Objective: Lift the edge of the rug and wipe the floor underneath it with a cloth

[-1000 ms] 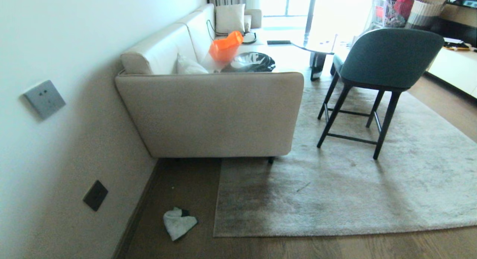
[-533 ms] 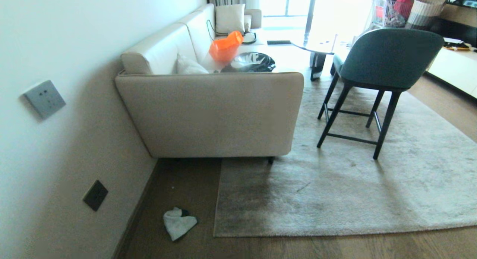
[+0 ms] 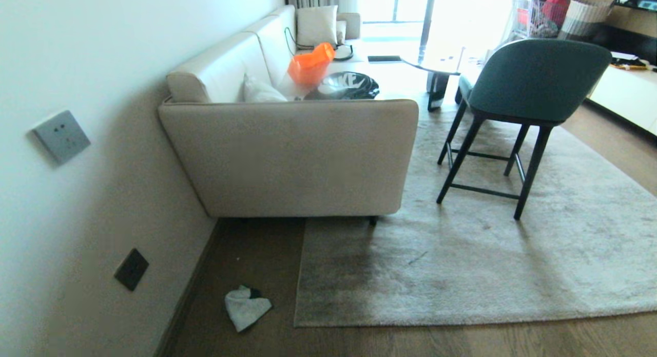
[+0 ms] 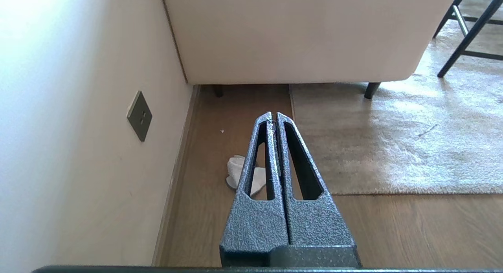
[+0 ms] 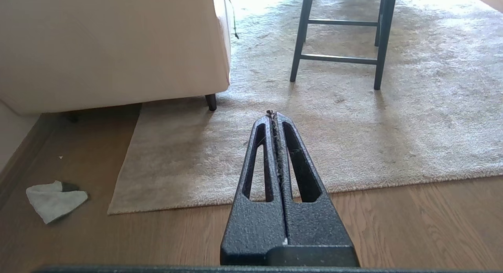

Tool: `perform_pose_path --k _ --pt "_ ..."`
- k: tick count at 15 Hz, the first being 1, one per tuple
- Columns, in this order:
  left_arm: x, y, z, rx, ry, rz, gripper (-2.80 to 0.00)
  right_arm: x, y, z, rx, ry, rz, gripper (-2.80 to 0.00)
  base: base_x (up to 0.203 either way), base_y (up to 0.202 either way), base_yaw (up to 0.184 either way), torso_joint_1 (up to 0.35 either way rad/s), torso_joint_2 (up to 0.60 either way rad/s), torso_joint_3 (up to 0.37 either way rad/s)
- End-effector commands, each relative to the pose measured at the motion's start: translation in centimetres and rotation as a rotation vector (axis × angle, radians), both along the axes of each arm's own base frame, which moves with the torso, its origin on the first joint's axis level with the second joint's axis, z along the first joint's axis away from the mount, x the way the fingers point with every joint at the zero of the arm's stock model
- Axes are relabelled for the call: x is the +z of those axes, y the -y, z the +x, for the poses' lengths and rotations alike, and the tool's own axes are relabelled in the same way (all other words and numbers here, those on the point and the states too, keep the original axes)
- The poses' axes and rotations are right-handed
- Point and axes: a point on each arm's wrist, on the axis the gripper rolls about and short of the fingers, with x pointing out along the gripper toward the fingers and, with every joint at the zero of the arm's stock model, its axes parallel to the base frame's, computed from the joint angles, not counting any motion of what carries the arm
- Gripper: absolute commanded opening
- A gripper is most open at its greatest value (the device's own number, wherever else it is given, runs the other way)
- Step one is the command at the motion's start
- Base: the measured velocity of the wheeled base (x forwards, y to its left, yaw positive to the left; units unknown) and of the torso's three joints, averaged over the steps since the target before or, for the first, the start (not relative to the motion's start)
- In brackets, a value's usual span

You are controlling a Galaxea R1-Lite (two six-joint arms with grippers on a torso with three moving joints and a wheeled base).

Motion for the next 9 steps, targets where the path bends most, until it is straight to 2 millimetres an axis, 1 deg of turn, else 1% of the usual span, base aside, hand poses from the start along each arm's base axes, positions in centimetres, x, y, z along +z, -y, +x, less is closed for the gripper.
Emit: perform_pose_path --k 1,6,7,9 --pt "-0.01 0.0 0.0 0.0 -0.001 0.0 -2.8 0.01 0.0 0.01 0.0 -0.001 0.001 -2.8 0.0 0.0 0.0 0.0 0.0 0.0" --pt "-0.01 0.0 0.0 0.0 -0.001 0.0 -2.8 0.01 0.0 0.01 0.0 -0.001 0.001 -2.8 0.0 0.0 0.0 0.0 0.0 0.0" --pt "-0.01 0.0 0.0 0.0 -0.001 0.0 -2.8 0.01 0.0 0.01 0.0 -0.001 0.001 -2.8 0.0 0.0 0.0 -0.006 -0.16 -0.205" --pt "-0.01 0.0 0.0 0.0 -0.001 0.0 -2.8 0.01 0.0 0.01 0.0 -0.001 0.001 -2.8 0.0 0.0 0.0 -0.023 -0.31 -0.327"
